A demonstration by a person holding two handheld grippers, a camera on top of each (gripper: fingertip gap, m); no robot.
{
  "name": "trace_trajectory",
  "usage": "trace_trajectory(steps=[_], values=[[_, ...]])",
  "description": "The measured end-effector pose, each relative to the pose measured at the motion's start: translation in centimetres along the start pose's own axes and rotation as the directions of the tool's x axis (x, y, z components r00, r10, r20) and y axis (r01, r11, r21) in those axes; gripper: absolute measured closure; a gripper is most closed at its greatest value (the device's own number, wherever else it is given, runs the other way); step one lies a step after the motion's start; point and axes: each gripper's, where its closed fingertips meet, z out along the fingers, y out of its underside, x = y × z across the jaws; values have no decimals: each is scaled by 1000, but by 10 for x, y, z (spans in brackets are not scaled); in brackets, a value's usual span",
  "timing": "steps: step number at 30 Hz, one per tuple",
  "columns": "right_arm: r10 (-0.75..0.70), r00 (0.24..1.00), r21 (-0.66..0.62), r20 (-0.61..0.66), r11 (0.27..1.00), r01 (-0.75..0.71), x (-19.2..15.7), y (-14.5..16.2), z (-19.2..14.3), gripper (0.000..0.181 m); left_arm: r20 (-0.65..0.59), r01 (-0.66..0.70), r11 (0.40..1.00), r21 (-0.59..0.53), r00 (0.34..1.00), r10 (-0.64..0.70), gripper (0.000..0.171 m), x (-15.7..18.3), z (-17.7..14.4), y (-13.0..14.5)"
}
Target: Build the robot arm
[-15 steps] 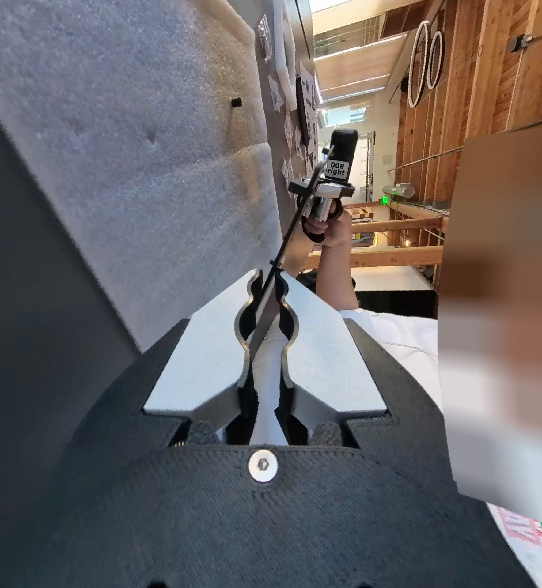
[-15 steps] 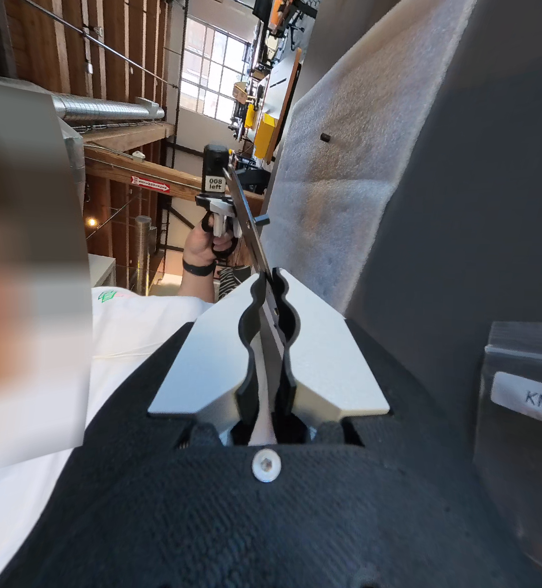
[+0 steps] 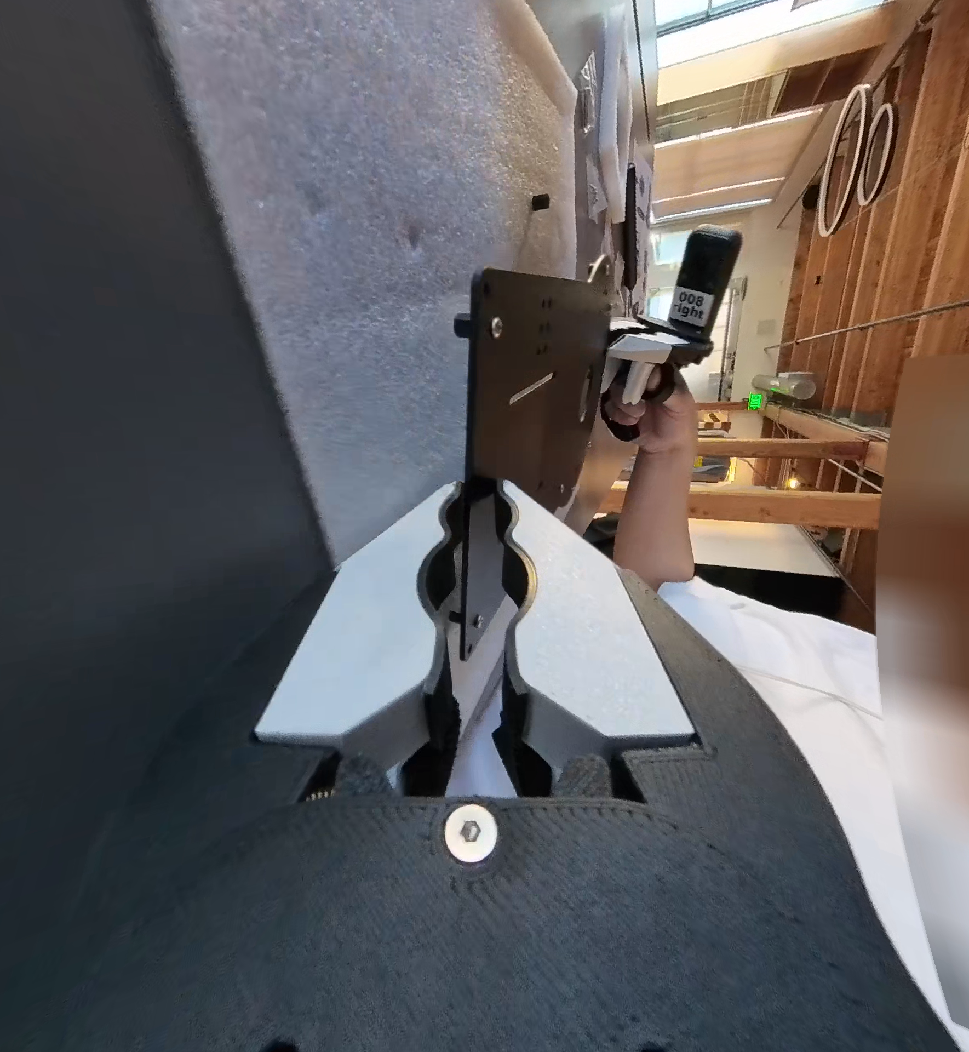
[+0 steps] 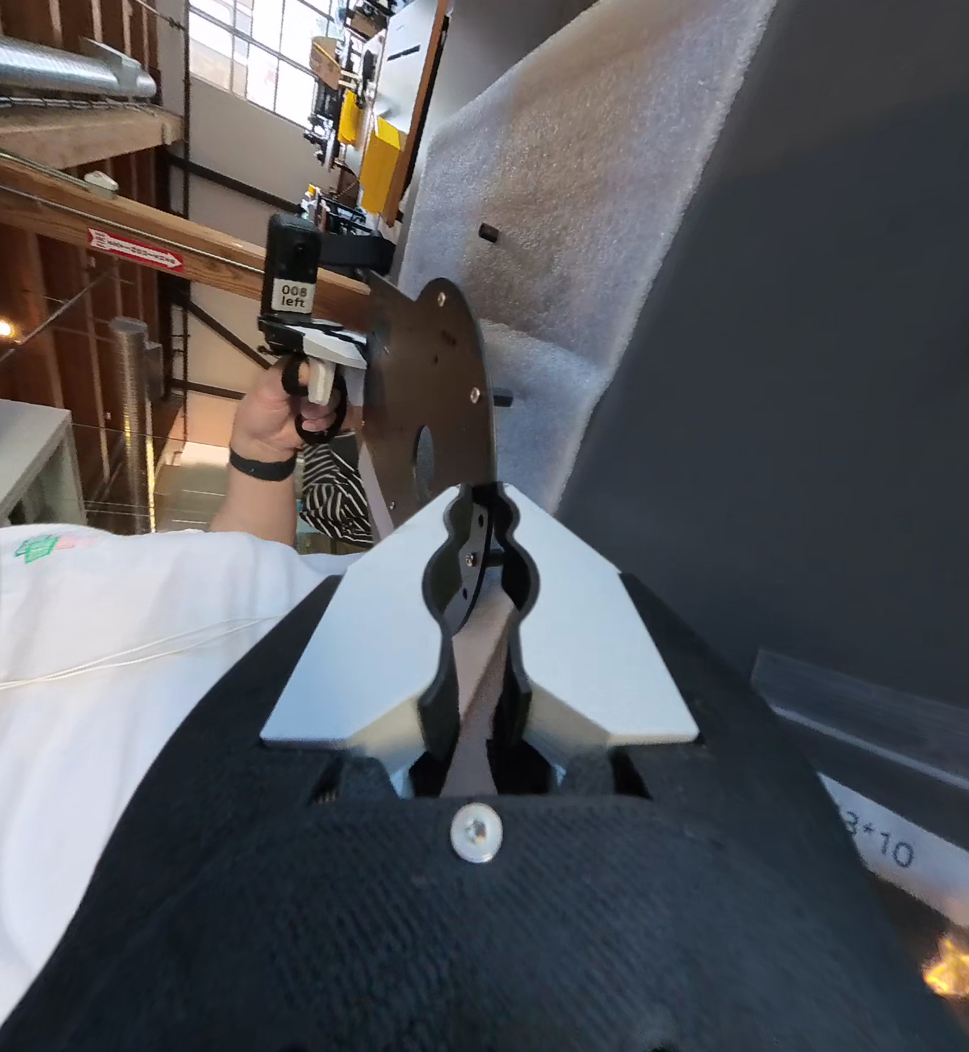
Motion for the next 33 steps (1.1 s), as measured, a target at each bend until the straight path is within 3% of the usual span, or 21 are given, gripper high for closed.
trace_trajectory(steps=[9, 15, 19, 23, 28, 31, 33], values=[[-131, 970, -79, -203, 990, 117, 11, 5, 6, 166, -6, 25, 999, 20, 1000, -24, 165, -6, 1, 1], [-292, 905, -188, -309, 952, 243, 10, 8, 3, 154, -49, 42, 999, 5, 998, -42, 147, 2, -1, 1], [-414, 790, -270, -452, 908, 321, 12, -5, -20, 146, -32, 35, 999, -33, 999, -36, 139, 4, -2, 4], [-466, 759, -203, -455, 884, 421, -11, -12, -36, 145, 7, 45, 994, -98, 999, -45, 135, 4, -9, 14], [-514, 706, -145, -487, 845, 515, -11, 15, -79, 144, 106, 83, 987, -141, 992, -68, 142, -1, -11, 17], [-518, 713, -51, -472, 823, 565, -14, 32, -119, 143, 260, 151, 966, -209, 961, -94, 153, -10, -15, 23], [-522, 725, -10, -450, 814, 580, -13, 46, -152, 143, 349, 204, 951, -231, 930, -114, 147, -11, -17, 24]])
